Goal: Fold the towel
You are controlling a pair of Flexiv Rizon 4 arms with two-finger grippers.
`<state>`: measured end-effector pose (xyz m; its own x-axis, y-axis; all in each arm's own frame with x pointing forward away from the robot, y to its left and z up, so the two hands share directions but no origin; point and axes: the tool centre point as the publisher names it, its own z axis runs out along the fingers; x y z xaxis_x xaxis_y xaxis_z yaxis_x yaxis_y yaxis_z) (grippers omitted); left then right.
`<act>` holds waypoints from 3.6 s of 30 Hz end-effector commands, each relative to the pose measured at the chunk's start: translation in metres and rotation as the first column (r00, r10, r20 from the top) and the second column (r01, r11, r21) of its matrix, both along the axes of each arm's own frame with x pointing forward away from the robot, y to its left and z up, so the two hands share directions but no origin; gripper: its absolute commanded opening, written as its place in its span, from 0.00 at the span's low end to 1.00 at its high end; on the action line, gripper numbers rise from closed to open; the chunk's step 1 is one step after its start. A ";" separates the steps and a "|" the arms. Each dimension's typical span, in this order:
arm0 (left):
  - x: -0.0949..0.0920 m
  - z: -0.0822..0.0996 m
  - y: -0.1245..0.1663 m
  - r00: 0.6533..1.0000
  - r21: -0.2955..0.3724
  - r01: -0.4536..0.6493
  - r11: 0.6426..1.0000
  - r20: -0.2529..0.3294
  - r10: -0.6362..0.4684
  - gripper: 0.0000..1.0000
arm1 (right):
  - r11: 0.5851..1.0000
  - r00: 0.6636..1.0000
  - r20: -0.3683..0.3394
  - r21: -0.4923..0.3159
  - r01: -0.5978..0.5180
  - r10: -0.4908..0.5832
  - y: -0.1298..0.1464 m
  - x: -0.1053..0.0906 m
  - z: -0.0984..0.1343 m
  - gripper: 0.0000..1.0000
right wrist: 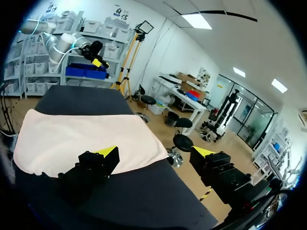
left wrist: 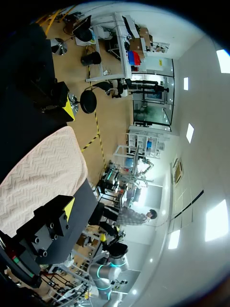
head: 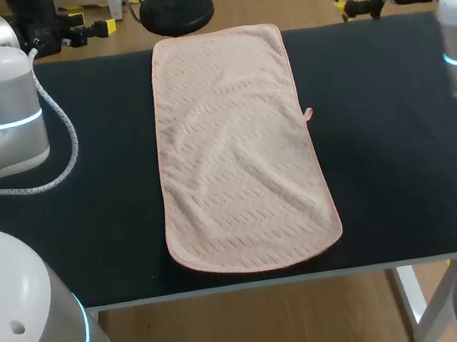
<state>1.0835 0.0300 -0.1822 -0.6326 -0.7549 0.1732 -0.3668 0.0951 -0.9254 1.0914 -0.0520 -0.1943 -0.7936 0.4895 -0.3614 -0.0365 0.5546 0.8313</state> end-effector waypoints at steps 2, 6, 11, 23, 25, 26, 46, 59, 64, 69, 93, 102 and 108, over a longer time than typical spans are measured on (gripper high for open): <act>0.000 0.000 0.000 1.000 0.000 0.000 1.000 0.000 0.000 1.00 | 0.850 0.859 -0.209 -0.161 -0.502 0.468 0.001 -0.006 0.006 1.00; 0.000 0.000 0.000 1.000 0.000 0.000 1.000 0.000 0.000 1.00 | 0.835 0.847 -0.251 -0.190 -0.517 0.468 0.004 -0.006 0.004 1.00; 0.000 0.000 0.000 1.000 0.000 0.000 1.000 0.000 0.000 1.00 | 0.835 0.847 -0.251 -0.190 -0.517 0.468 0.004 -0.006 0.004 1.00; 0.000 0.000 0.000 1.000 0.000 0.000 1.000 0.000 0.000 1.00 | 0.835 0.847 -0.251 -0.190 -0.517 0.468 0.004 -0.006 0.004 1.00; 0.000 0.000 0.000 1.000 0.000 0.000 1.000 0.000 0.000 1.00 | 0.840 0.870 -0.262 -0.253 -0.480 0.418 0.008 -0.009 -0.001 1.00; 0.000 0.000 0.000 1.000 0.000 0.000 1.000 0.000 0.000 1.00 | 0.842 0.877 -0.275 -0.277 -0.463 0.393 0.010 -0.011 -0.003 1.00; 0.000 0.000 0.000 1.000 0.000 0.000 1.000 0.000 0.000 1.00 | 0.802 0.913 -0.342 -0.468 -0.371 0.223 0.058 -0.047 -0.070 1.00; 0.000 0.000 0.000 1.000 0.000 0.000 1.000 0.000 0.000 1.00 | 0.774 0.886 -0.430 -0.497 -0.392 0.173 0.079 -0.083 -0.116 1.00; 0.000 0.000 0.000 1.000 0.000 0.000 1.000 0.000 0.000 1.00 | 0.767 0.869 -0.463 -0.489 -0.415 0.175 0.087 -0.088 -0.139 1.00; 0.000 0.000 0.000 1.000 0.000 0.000 1.000 0.000 0.000 1.00 | 0.742 0.854 -0.496 -0.511 -0.434 0.157 0.094 -0.097 -0.164 1.00; 0.000 0.000 0.000 1.000 0.000 0.000 1.000 0.000 0.000 1.00 | 0.700 0.863 -0.497 -0.582 -0.413 0.096 0.110 -0.090 -0.226 1.00; 0.000 0.000 0.000 1.000 0.000 0.000 1.000 0.000 0.000 1.00 | 0.729 0.845 -0.525 -0.538 -0.423 0.103 0.109 -0.084 -0.238 1.00; 0.000 0.000 0.000 1.000 0.000 0.000 1.000 0.000 0.000 1.00 | 0.727 0.840 -0.534 -0.539 -0.426 0.097 0.107 -0.081 -0.244 1.00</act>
